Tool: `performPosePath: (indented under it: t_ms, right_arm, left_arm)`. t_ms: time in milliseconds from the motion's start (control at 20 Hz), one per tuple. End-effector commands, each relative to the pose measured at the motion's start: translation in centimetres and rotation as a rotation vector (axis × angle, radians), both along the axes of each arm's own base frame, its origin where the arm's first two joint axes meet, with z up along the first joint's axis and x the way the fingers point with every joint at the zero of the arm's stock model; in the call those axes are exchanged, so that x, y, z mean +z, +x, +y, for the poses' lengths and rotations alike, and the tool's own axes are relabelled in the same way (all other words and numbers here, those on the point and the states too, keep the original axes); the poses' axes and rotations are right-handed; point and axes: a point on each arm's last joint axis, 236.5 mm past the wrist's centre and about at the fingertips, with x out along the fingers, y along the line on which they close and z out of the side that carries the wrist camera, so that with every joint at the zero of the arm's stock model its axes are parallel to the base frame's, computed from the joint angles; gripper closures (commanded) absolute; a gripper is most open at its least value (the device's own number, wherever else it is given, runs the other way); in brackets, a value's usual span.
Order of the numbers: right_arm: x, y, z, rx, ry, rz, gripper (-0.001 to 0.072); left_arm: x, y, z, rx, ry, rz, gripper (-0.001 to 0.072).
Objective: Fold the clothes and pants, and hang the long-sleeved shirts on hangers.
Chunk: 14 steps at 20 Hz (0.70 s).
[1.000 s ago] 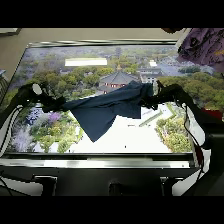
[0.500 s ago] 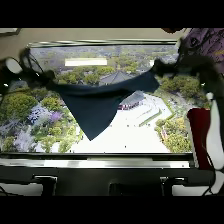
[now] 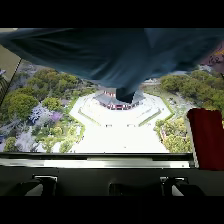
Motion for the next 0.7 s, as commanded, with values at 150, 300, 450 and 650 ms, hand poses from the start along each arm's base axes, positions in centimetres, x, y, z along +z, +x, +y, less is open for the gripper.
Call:
performPosePath:
  t_ms: [150, 300, 450, 650]
  right_arm:
    - [2.5, -5.3, -3.3, -0.155, 0.089, -0.059, 0.0683]
    - [-1.7, 2.1, -3.7, -0.16, 0.087, 0.083, 0.0683]
    - [-9.4, 12.0, -3.4, -0.131, 0.107, 0.288, 0.0683]
    - [-24.4, 24.0, -2.2, -0.074, 0.151, 0.57, 0.0683]
  left_arm:
    - [3.7, -6.2, 0.7, 0.057, -0.053, -0.102, 0.0692]
    - [0.0, -2.5, 0.8, 0.061, -0.056, 0.007, 0.0692]
    - [-8.7, 3.5, 0.9, 0.069, -0.055, 0.228, 0.0692]
    - [-23.0, 12.8, 2.0, 0.099, -0.017, 0.466, 0.0691]
